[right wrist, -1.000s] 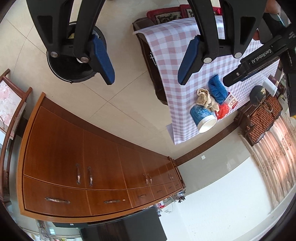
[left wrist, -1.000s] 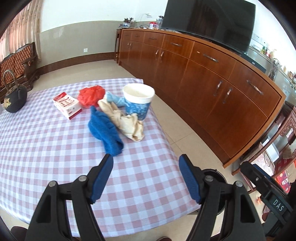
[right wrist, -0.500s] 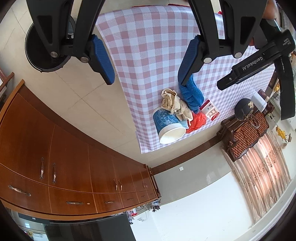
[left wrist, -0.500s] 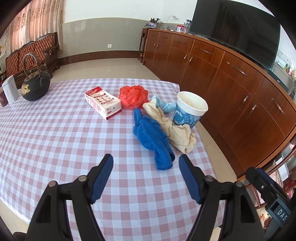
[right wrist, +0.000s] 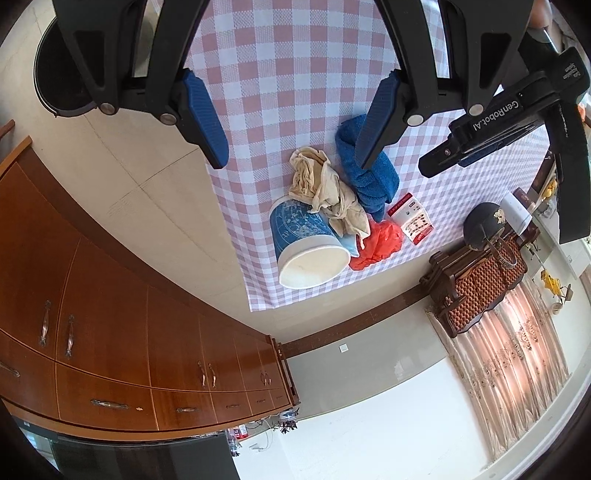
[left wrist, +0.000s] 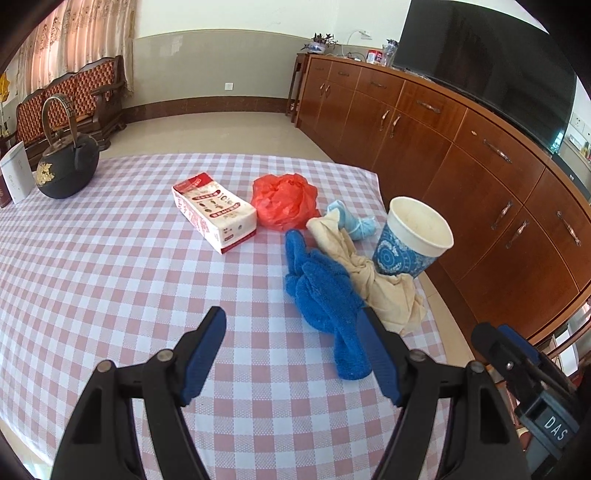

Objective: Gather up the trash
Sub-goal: 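Grasp the blue-patterned paper cup with the right gripper while the left gripper grasps the blue cloth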

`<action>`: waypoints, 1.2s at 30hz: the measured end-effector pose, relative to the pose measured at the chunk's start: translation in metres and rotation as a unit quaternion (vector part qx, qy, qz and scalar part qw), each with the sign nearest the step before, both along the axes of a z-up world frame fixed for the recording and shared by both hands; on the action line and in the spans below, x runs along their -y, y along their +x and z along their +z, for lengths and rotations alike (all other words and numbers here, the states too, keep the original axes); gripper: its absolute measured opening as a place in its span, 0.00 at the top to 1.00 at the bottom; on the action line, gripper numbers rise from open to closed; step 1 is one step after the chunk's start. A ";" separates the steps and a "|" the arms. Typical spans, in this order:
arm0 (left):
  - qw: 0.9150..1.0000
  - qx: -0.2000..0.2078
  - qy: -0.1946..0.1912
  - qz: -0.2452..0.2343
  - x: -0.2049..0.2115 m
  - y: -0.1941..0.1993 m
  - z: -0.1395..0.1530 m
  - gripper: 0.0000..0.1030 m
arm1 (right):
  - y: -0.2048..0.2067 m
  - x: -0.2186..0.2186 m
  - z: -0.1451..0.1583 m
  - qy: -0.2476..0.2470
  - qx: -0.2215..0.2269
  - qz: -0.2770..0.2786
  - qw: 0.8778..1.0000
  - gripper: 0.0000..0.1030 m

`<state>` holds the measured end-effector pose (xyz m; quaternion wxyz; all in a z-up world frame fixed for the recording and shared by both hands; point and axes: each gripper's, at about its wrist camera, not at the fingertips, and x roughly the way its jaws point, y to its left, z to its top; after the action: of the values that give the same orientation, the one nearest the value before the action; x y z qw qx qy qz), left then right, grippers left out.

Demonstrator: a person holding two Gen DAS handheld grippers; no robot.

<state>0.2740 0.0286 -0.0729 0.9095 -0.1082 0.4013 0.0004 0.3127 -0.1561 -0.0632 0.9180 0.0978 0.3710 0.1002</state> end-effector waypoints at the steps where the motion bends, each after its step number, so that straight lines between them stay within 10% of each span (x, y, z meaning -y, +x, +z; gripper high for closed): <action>1: 1.000 -0.002 -0.003 0.000 -0.001 0.002 -0.001 0.27 | 0.004 -0.002 0.000 -0.001 0.000 0.003 1.000 0.27; 36: 0.999 -0.026 0.027 0.016 -0.011 0.054 -0.040 0.20 | 0.078 -0.025 -0.031 0.001 -0.018 0.021 1.000 0.22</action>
<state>0.3281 0.0398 -0.1132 0.9013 -0.0899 0.4229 0.0288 0.3904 -0.1311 -0.0943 0.9088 0.0926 0.3895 0.1176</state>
